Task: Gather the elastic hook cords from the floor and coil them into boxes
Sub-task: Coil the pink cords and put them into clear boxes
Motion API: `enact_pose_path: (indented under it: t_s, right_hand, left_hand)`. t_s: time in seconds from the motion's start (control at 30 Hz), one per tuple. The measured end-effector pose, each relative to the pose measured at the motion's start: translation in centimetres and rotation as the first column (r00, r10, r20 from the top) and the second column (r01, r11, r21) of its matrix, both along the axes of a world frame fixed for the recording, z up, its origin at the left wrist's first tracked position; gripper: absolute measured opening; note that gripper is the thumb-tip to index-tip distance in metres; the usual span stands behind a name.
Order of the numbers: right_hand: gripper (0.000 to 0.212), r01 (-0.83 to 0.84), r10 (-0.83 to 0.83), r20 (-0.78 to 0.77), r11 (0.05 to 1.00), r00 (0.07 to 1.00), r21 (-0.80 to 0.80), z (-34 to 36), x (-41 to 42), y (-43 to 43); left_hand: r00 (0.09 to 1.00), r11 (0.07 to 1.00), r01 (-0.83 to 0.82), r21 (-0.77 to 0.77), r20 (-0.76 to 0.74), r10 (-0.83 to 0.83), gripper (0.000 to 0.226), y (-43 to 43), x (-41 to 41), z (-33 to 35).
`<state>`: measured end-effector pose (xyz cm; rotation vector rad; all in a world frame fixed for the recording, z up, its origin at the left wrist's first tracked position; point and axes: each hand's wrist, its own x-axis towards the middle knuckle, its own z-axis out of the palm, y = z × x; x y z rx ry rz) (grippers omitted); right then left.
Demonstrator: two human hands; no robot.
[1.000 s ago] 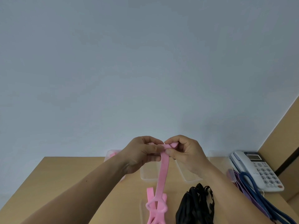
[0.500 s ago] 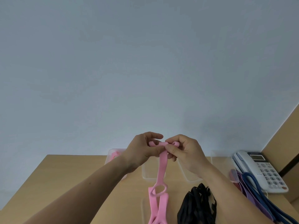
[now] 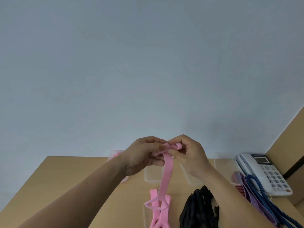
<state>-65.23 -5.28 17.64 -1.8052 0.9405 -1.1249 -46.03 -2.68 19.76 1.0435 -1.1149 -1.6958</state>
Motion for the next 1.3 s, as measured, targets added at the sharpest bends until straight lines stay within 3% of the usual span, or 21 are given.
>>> enact_pose_path:
  t_s: [0.23, 0.53, 0.73, 0.8, 0.87, 0.93, 1.03, 1.17, 1.3]
  right_hand:
    - [0.023, -0.041, 0.037, 0.053, 0.997, 0.998, 0.067, 0.3, 0.1, 0.2]
    - [0.015, -0.077, 0.055, 0.121, 0.98, 0.991, 0.185, -0.2, -0.5, 0.0]
    - [0.03, -0.075, 0.045, 0.106, 0.949, 0.993, 0.305, -0.3, -0.5, 0.1]
    - [0.033, -0.064, 0.035, 0.106, 0.956, 0.994, 0.288, -0.3, -0.6, 0.1]
    - [0.024, -0.046, 0.019, 0.107, 0.966, 0.994, 0.255, -0.3, -0.7, 0.1]
    - [0.011, -0.042, 0.015, 0.115, 0.971, 0.993, 0.234, -0.4, -0.9, 0.0]
    - [0.009, -0.037, 0.012, 0.117, 0.976, 0.993, 0.216, -0.4, -1.0, 0.1]
    - [0.005, -0.042, 0.021, 0.109, 0.98, 0.994, 0.195, -0.6, -0.9, 0.1]
    - [0.016, -0.025, 0.011, 0.101, 0.99, 0.995, 0.139, -0.8, -0.8, 0.2]
  left_hand:
    - [0.994, 0.996, -0.092, 0.009, -0.058, 0.093, 0.018, -0.2, -0.5, -0.6]
    - [0.996, 0.991, -0.064, -0.116, 0.05, 0.07, 0.02, 0.0, -0.8, -0.8]
    - [0.983, 0.966, -0.094, -0.243, 0.129, 0.128, 0.02, -0.1, -1.0, -0.9]
    - [0.97, 0.962, -0.127, -0.24, 0.173, 0.171, 0.035, -0.1, -1.1, -1.1]
    - [0.962, 0.968, -0.145, -0.206, 0.198, 0.187, 0.047, -0.1, -1.0, -1.3]
    - [0.965, 0.978, -0.119, -0.169, 0.213, 0.154, 0.039, 0.0, -1.1, -1.3]
    - [0.963, 0.987, -0.073, -0.144, 0.248, 0.108, 0.03, 0.1, -1.0, -1.1]
    - [0.973, 0.995, -0.03, -0.097, 0.227, 0.052, 0.036, 0.2, -0.8, -0.7]
    - [0.988, 0.999, 0.003, -0.054, 0.152, 0.006, 0.041, 0.2, -0.8, -0.5]
